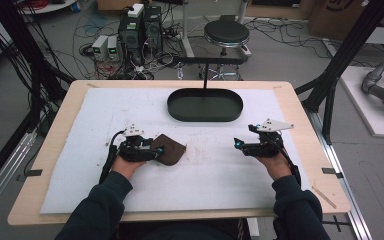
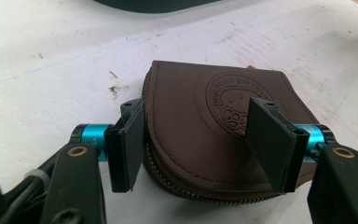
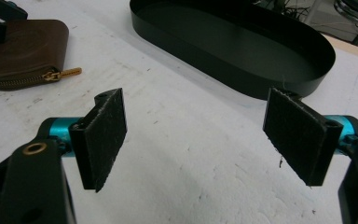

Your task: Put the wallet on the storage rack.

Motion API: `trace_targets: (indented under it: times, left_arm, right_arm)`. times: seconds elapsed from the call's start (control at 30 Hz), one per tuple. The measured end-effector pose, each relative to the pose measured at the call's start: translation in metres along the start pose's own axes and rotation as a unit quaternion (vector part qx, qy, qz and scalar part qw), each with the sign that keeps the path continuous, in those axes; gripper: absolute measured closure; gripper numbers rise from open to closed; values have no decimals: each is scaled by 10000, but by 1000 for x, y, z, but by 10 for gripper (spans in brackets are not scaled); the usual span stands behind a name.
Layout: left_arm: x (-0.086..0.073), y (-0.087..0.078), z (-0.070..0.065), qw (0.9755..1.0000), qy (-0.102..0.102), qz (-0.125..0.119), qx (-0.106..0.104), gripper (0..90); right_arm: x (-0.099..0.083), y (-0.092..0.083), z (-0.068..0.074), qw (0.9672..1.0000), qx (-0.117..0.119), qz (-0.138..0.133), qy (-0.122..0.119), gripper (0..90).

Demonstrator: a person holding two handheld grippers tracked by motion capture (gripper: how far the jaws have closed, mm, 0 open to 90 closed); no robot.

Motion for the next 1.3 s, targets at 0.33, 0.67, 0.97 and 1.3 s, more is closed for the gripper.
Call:
trace_targets:
  times: [0.33,0.67,0.97,1.3]
  left_arm:
    - [17,-58,31,9949,428,-827,395,305]
    - [-4,-99,75,9880,289,-931,1200,221]
    - [-12,-107,89,9839,76,-986,1492,221]
    - [-14,-105,90,9849,33,-917,1466,225]
  right_arm:
    - [14,22,28,9973,712,-124,146,213]
    - [39,72,74,9894,1450,92,-28,211]
    - [53,122,106,9827,1801,392,-191,211]
    - [51,160,122,9696,2287,870,74,211]
Point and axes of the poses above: each handheld gripper's, and its own axes: y roughly forward along the jaws, x roughly out of its top, z roughly to its left, the point moved 2 cm from there along y, roughly forward along the jaws, and after that the axes turned 1 degree about z, right-handed, at the moved point
